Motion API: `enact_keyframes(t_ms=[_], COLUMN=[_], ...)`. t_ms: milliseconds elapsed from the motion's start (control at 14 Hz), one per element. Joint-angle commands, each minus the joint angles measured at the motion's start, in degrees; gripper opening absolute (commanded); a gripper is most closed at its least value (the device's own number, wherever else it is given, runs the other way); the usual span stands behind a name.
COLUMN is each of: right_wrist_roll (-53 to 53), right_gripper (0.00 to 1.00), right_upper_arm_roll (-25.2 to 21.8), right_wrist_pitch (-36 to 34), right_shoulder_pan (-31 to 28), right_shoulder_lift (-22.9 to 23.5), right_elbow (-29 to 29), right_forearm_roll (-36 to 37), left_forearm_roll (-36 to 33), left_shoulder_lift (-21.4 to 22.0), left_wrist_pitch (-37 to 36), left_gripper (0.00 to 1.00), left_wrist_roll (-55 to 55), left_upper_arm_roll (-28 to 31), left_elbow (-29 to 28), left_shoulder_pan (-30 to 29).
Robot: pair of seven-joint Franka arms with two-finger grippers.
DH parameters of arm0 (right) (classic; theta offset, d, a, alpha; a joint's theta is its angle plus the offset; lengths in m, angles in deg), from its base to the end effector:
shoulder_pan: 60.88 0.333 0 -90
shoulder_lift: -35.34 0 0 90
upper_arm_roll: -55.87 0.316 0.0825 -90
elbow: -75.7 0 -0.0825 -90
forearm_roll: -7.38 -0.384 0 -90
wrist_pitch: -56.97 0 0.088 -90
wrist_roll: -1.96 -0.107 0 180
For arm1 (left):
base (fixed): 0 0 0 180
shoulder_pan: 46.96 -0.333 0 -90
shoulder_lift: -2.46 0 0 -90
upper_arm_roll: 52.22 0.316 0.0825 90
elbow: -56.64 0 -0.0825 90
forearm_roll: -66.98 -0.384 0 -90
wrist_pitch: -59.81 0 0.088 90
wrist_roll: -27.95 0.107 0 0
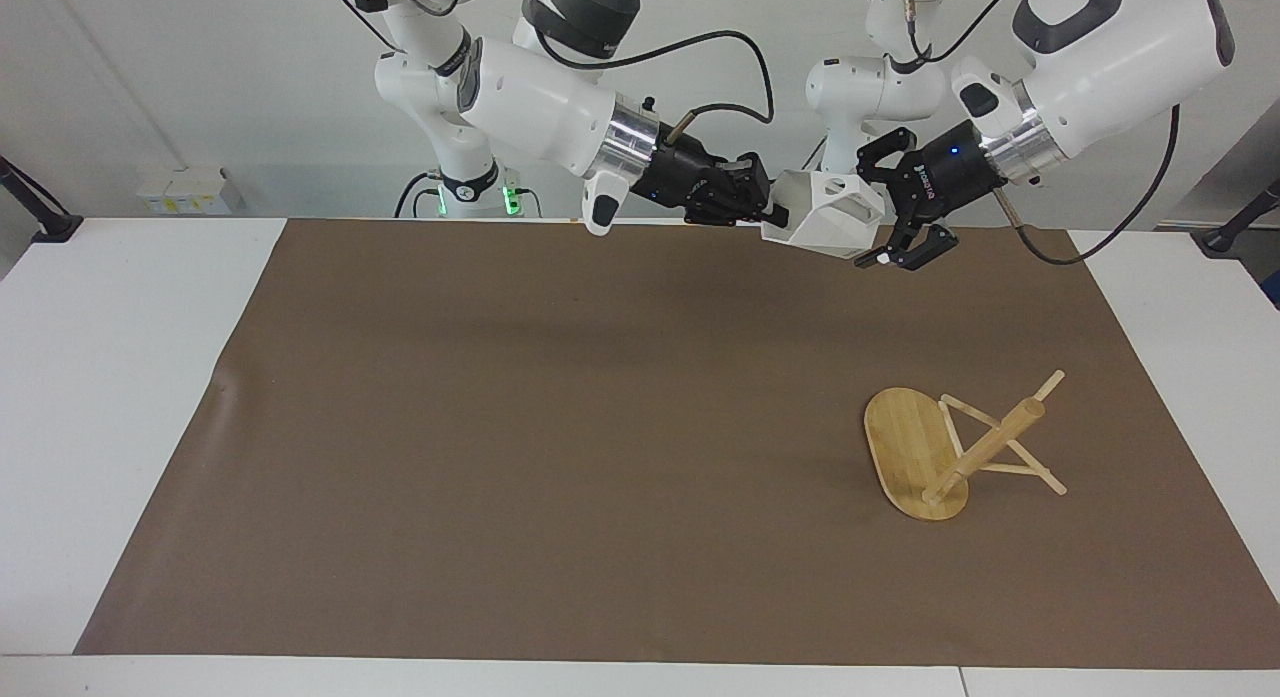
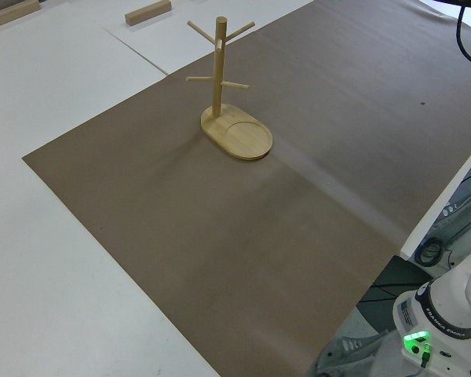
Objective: Hang cup on rack
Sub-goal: 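Carry the cup toward the left gripper and grasp it with the left gripper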
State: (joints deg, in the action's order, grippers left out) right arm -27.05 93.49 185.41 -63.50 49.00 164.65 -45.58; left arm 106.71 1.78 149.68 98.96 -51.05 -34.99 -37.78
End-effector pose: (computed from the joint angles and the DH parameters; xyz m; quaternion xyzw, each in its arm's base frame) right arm 0.5578 0.3599 0.6034 -0.8438 0.1598 0.0690 0.5076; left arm 0.5426 -0.1456 0.6290 0.7296 -0.5933 0.1604 0.3000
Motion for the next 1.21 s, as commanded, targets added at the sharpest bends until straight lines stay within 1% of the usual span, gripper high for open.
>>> enact_keyframes(t_ms=[0, 285, 712, 926, 1139], right_wrist_roll=[-0.87, -0.87, -0.87, -0.87, -0.96], right_gripper=[0.00, 0.00, 0.00, 0.00, 0.00], right_upper_arm_roll=[0.96, 0.96, 0.96, 0.96, 0.96], right_wrist_pitch=[1.20, 0.58, -0.21, -0.21, -0.30], right_shoulder_pan=[-0.55, -0.55, -0.64, -0.64, -0.64], right_shoulder_lift=[0.05, 0.05, 0.13, 0.13, 0.13], right_elbow=[0.26, 0.26, 0.17, 0.17, 0.17], right_forearm_roll=[-1.71, -1.71, -1.71, -1.71, -1.71], left_forearm_roll=[1.31, 4.12, 5.26, 7.28, 7.81], left_shoulder_lift=[-0.90, -0.72, -0.19, 0.68, 0.77], left_wrist_pitch=[-1.71, -1.71, -1.54, -1.10, -1.10], left_gripper=[1.00, 1.00, 1.00, 1.00, 1.00], left_wrist_roll=[1.24, 1.24, 0.97, 0.71, -0.08], left_upper_arm_roll=[-0.20, -0.20, -0.20, -0.37, -0.73], left_elbow=[1.55, 1.55, 0.23, -0.82, -0.83], left_shoulder_pan=[-0.92, -1.79, -1.18, -1.09, -1.09])
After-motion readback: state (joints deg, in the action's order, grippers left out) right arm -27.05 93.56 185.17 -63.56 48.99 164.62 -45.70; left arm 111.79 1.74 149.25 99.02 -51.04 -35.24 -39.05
